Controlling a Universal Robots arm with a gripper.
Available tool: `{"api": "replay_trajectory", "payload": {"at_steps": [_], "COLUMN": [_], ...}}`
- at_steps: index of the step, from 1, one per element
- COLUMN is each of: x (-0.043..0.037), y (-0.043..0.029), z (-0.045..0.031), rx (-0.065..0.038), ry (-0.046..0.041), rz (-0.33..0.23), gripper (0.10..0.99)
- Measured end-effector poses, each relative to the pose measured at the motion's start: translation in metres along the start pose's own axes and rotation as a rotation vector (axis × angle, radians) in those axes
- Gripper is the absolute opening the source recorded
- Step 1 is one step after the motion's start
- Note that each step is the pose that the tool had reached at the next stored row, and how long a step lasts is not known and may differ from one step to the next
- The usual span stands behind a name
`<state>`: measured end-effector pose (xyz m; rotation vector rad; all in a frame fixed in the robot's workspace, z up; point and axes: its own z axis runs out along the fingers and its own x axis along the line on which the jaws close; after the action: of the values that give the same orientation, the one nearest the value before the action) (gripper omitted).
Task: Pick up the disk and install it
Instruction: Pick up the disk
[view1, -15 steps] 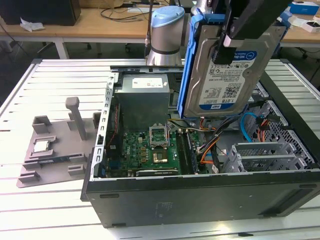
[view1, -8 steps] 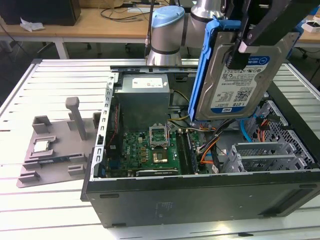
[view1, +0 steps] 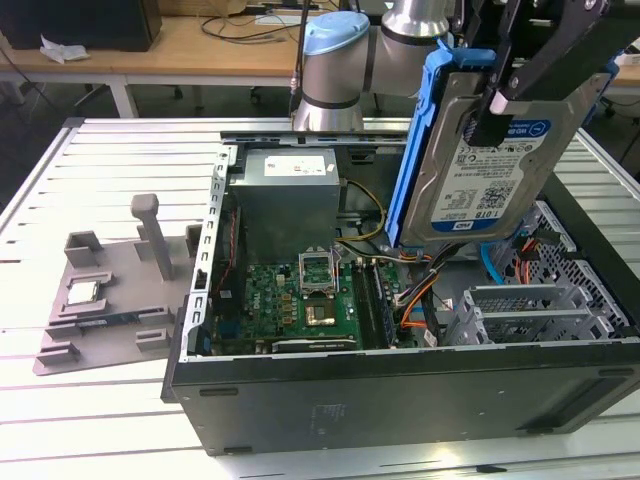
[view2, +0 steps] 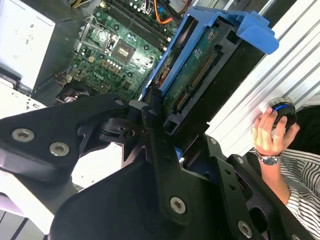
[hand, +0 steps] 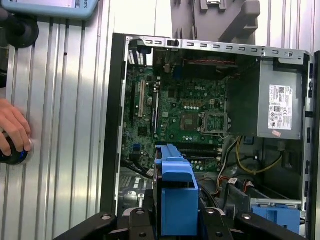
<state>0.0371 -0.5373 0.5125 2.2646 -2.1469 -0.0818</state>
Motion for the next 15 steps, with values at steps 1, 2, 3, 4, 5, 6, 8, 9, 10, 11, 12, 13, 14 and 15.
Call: {"api": "replay_trajectory", "payload": {"at_steps": [1, 2, 3, 4, 5, 6, 8, 9, 10, 11, 12, 13, 14, 15], "x": [0.0005, 0.0009, 0.0012, 0.0015, 0.0018, 0.0021, 0.0029, 0.0033, 0.0036, 0.0038, 0.0041, 0.0043, 0.0045, 0.0047], "y": [-0.002, -0.0037, -0.0049, -0.0058, -0.0072, -0.008, -0.0113, -0.0136, -0.0148, -0.0156, -0.0168, -0.0179, -0.0186, -0.0196], "z": [0.0006, 0.0012, 0.0016, 0.002, 0.0025, 0.0027, 0.0039, 0.0047, 0.0051, 0.0055, 0.0059, 0.0064, 0.0066, 0.007], "rx": [0.0, 0.0, 0.0, 0.0, 0.0, 0.0, 0.0, 0.0, 0.0, 0.0, 0.0, 0.0, 0.0, 0.0], "ry": [0.0001, 0.0002, 0.0001, 0.0, 0.0, 0.0001, 0.0, 0.0001, 0.0001, 0.0001, 0.0001, 0.0001, 0.0002, 0.0002], "rz": [0.0, 0.0, 0.0, 0.0, 0.0, 0.0, 0.0, 0.0, 0.0, 0.0, 0.0, 0.0, 0.0, 0.0], "gripper": [0.369, 0.369, 0.369, 0.369, 0.369, 0.369, 0.369, 0.369, 0.369, 0.369, 0.369, 0.369, 0.369, 0.369]}}
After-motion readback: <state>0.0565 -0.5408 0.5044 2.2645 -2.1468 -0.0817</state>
